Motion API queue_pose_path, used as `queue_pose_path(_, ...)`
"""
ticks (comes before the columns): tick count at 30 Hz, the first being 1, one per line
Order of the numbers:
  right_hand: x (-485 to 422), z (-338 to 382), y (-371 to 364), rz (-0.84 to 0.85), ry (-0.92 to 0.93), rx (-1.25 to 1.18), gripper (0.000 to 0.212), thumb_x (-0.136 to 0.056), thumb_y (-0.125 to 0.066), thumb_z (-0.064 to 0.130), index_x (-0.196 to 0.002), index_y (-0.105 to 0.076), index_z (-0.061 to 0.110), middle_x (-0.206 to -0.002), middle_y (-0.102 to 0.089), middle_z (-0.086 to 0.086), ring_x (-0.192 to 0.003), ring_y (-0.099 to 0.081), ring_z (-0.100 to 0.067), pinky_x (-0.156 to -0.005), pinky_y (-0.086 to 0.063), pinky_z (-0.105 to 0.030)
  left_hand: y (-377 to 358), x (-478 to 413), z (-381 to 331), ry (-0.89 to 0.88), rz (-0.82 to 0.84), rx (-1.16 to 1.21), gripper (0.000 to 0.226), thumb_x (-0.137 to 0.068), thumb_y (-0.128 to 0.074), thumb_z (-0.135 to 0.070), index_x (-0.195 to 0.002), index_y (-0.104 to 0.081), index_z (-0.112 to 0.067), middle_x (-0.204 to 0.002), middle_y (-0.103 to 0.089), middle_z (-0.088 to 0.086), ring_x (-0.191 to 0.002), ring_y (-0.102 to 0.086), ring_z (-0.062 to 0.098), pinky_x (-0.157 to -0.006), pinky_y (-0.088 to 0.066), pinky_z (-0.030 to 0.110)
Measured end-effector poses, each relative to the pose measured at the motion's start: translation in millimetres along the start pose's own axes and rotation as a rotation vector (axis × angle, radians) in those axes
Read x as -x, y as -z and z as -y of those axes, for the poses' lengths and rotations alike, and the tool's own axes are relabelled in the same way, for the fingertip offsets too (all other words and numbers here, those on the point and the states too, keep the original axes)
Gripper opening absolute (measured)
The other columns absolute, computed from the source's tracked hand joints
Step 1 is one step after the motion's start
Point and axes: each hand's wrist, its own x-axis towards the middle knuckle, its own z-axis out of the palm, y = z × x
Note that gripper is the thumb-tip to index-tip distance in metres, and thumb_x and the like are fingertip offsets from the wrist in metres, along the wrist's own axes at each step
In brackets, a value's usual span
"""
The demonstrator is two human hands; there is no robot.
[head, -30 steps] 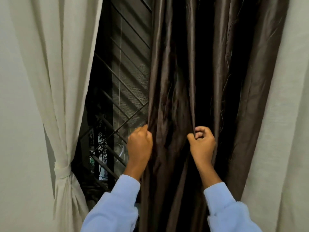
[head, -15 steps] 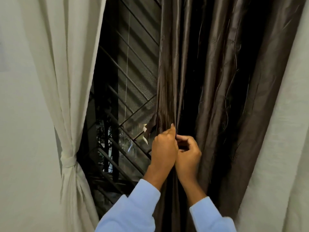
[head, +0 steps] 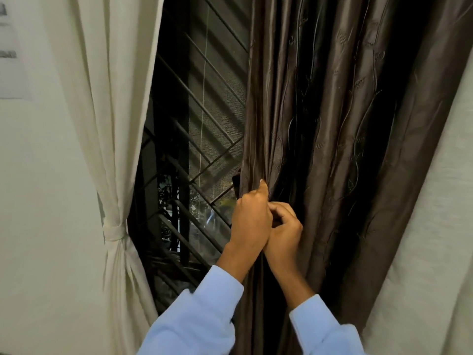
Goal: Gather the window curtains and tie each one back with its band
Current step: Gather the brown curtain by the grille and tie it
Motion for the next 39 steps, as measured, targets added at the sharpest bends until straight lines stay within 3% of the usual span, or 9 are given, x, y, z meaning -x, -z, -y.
queue_pose_path(4, 2, 2, 2, 0.005, -0.017, -0.025, 0.026, -0.077, -0.071, -0.014, -0.096, -0.073, 0.003, -0.094, -0.067, -0.002, -0.086, -0.063, 0.000, -0.071, -0.047, -0.009, 0, 1, -2, 0.026, 0.005, 0.008, 0.048, -0.092, -0.044, 0.003, -0.140, -0.041, -0.001, -0.103, -0.068, 0.019, -0.097, -0.066, 0.028, -0.080, -0.055, 0.039)
queue_pose_path(8, 1, 6, 6, 0.026, -0.020, -0.052, 0.030, -0.079, -0.068, -0.014, -0.094, -0.071, 0.012, -0.093, -0.066, -0.003, -0.083, -0.062, 0.001, -0.071, -0.047, -0.009, 0, 3, -8, 0.024, -0.020, -0.020, 0.040, -0.096, -0.046, -0.008, -0.136, -0.046, 0.000, -0.083, -0.069, 0.014, -0.074, -0.067, 0.024, -0.059, -0.048, 0.026)
queue_pose_path(12, 1, 10, 10, 0.071, -0.004, -0.029, 0.028, -0.080, -0.068, -0.015, -0.092, -0.072, 0.011, -0.090, -0.066, -0.003, -0.080, -0.062, -0.001, -0.067, -0.046, -0.010, 3, 0, -12, 0.032, -0.001, -0.076, 0.022, -0.097, -0.049, -0.013, -0.111, -0.060, 0.001, -0.074, -0.066, 0.012, -0.068, -0.065, 0.026, -0.053, -0.042, 0.027)
queue_pose_path(17, -20, 27, 28, 0.222, -0.006, 0.154, 0.023, -0.084, -0.069, 0.000, -0.096, -0.076, 0.019, -0.091, -0.069, 0.010, -0.082, -0.065, -0.001, -0.071, -0.055, -0.020, 8, -6, -12, 0.003, 0.065, -0.245, 0.015, -0.086, -0.050, 0.000, -0.079, -0.045, -0.011, -0.074, -0.062, 0.012, -0.069, -0.063, 0.033, -0.052, -0.032, 0.031)
queue_pose_path(19, -28, 35, 41, 0.068, 0.054, 0.254, 0.021, -0.084, -0.071, 0.012, -0.095, -0.075, 0.030, -0.095, -0.069, 0.016, -0.088, -0.065, -0.001, -0.078, -0.055, -0.031, 11, -7, -11, -0.010, 0.080, -0.282, 0.008, -0.086, -0.050, -0.001, -0.085, -0.049, -0.009, -0.079, -0.063, 0.015, -0.074, -0.062, 0.037, -0.054, -0.033, 0.033)
queue_pose_path(23, -36, 39, 58, -0.361, 0.193, 0.554, 0.030, -0.075, -0.074, 0.031, -0.104, -0.065, 0.034, -0.117, -0.056, 0.012, -0.115, -0.050, -0.016, -0.093, -0.034, -0.040, 10, -3, -11, -0.031, 0.088, -0.267, 0.009, -0.089, -0.046, 0.004, -0.089, -0.048, -0.005, -0.076, -0.060, 0.015, -0.072, -0.060, 0.038, -0.053, -0.032, 0.034)
queue_pose_path(28, -52, 24, 69, -0.293, 0.009, 0.408, 0.075, -0.069, -0.085, 0.035, -0.131, -0.043, 0.027, -0.133, -0.048, 0.004, -0.116, -0.051, -0.011, -0.089, -0.042, -0.037, 10, 3, -14, -0.049, 0.057, -0.179, 0.011, -0.093, -0.045, 0.002, -0.098, -0.053, -0.002, -0.080, -0.063, 0.016, -0.074, -0.063, 0.037, -0.059, -0.048, 0.041)
queue_pose_path(34, -50, 12, 64, -0.176, 0.056, 0.259, 0.030, -0.086, -0.073, 0.029, -0.113, -0.060, 0.027, -0.092, -0.063, 0.014, -0.075, -0.061, 0.007, -0.059, -0.049, -0.011, 8, 8, -13, -0.064, 0.025, -0.143, 0.008, -0.093, -0.048, -0.002, -0.096, -0.056, -0.002, -0.074, -0.063, 0.015, -0.066, -0.063, 0.035, -0.055, -0.049, 0.040)
queue_pose_path(39, -38, 8, 58, -0.210, 0.187, 0.121, 0.012, -0.087, -0.075, 0.016, -0.097, -0.070, 0.018, -0.082, -0.066, 0.016, -0.076, -0.065, 0.001, -0.066, -0.047, -0.008, 6, 6, -12, -0.057, -0.001, -0.133, 0.011, -0.095, -0.048, -0.013, -0.093, -0.056, -0.005, -0.070, -0.064, 0.013, -0.062, -0.063, 0.033, -0.052, -0.045, 0.035)
